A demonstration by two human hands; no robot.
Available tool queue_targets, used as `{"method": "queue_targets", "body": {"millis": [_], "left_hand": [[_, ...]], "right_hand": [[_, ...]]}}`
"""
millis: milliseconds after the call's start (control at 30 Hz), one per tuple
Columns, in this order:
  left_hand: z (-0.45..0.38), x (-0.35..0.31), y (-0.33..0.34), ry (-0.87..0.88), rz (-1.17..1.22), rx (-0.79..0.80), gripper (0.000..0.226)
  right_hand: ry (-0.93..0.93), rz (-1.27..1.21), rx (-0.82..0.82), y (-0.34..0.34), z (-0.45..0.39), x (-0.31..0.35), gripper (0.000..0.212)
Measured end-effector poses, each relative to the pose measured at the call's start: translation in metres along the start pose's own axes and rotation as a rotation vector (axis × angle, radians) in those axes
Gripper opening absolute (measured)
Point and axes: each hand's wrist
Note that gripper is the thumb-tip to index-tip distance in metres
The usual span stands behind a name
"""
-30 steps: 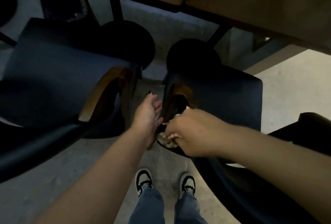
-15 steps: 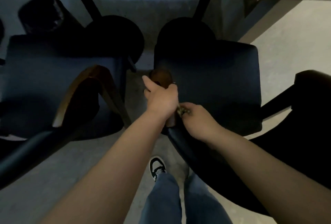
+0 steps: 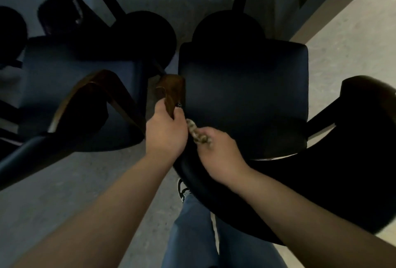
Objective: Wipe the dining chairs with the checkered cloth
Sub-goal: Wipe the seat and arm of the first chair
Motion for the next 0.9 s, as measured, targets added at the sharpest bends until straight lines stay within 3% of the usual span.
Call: {"method": "queue_targets", "body": {"millis": [100,200,333,400,567,667,733,833,900], "left_hand": [[0.001,-0.004,-0.001,0.004,-0.018,0.013,0.038],[0.0,-0.006,-0.002,0.011,-0.055,0.039,0.039],[-0.002,-0.006,-0.001,0.015,-0.121,0.054,0.04],[-0.002,-0.005,-0.001,0.018,-0.127,0.06,0.04],[-0.001,-0.006,-0.001,0.035,-0.113,0.061,0.037],[0.0,-0.006,-0.002,0.039,-0.11,0.061,0.038],[-0.001,-0.005,-0.001,0.035,-0.107,0.06,0.038],[-0.002,-0.003,0.0,0.036,-0.111,0.055,0.038],[-0.003,-0.002,0.0,0.038,-0.117,0.051,0.038]], "right_hand": [[-0.183,-0.042,0.029,-0.006,0.041,-0.001,0.052],[-0.186,0.034,0.007,-0.004,0.017,-0.008,0.045],[0.287,0.076,0.1,0.008,-0.066,-0.026,0.027],[0.401,0.059,0.181,0.015,-0.086,-0.03,0.03],[0.227,-0.019,0.07,0.01,-0.052,-0.019,0.032],[-0.117,0.027,-0.029,-0.004,0.022,-0.01,0.04],[-0.256,-0.005,0.004,-0.008,0.062,-0.008,0.05],[-0.255,-0.044,0.023,-0.009,0.069,-0.011,0.052],[-0.206,-0.001,-0.029,-0.007,0.045,-0.011,0.04]]}}
Point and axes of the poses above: each hand's wrist, its own z-axis away from the middle knuckle, its own y-axis out of the palm, x = y × z, and after that the axes turned 8 degrees about y, right-handed
